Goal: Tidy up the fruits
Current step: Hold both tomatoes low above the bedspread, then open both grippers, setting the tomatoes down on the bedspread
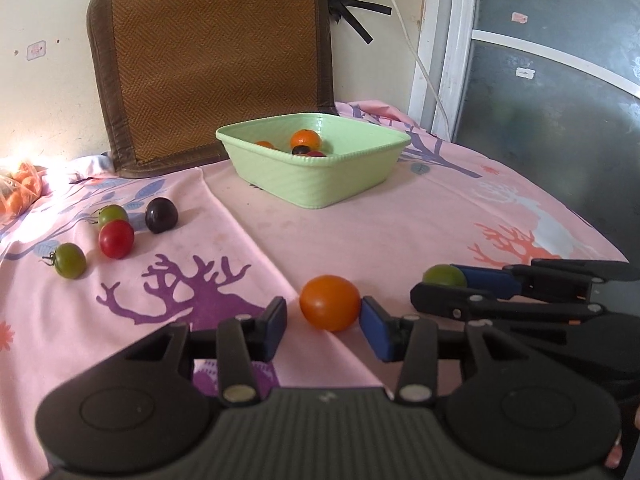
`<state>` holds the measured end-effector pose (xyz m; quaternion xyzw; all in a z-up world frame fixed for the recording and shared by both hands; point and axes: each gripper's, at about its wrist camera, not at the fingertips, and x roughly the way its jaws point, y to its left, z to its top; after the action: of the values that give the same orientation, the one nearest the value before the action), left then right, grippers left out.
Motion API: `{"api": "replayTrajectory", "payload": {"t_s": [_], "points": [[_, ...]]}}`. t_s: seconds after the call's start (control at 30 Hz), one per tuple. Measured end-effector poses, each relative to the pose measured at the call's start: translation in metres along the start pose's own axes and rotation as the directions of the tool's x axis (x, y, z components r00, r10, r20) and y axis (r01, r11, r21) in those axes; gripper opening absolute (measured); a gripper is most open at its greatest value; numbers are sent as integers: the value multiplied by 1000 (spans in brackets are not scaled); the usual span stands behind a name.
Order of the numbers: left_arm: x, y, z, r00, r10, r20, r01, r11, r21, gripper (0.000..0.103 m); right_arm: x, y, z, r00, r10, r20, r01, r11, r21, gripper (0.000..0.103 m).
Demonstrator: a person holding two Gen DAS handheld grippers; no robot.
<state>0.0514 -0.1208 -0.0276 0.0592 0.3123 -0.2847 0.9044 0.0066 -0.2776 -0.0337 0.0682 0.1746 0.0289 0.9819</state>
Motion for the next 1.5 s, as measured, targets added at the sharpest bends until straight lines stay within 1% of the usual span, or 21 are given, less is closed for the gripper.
{"api": "replayTrajectory", "payload": {"t_s": [0.47, 1.23, 1.3, 1.5], "points": [[-1, 0, -1, 1000, 7, 3, -7, 1000, 2, 42, -2, 2, -1, 1000, -18, 8, 19, 1000, -13, 32], [-2, 1, -2, 1000, 6, 4, -6, 1000, 1, 47, -3, 0, -1, 1000, -20, 20, 20, 1000, -3, 32], [-3, 2, -2, 1000, 0, 7, 0, 1000, -6, 49, -4, 0, -1, 1000, -20, 21, 20, 1000, -3, 32], [-4, 9, -1, 1000, -14, 11, 14, 999, -46, 50, -5, -1, -1, 999, -19, 27, 19, 1000, -2, 32]]}}
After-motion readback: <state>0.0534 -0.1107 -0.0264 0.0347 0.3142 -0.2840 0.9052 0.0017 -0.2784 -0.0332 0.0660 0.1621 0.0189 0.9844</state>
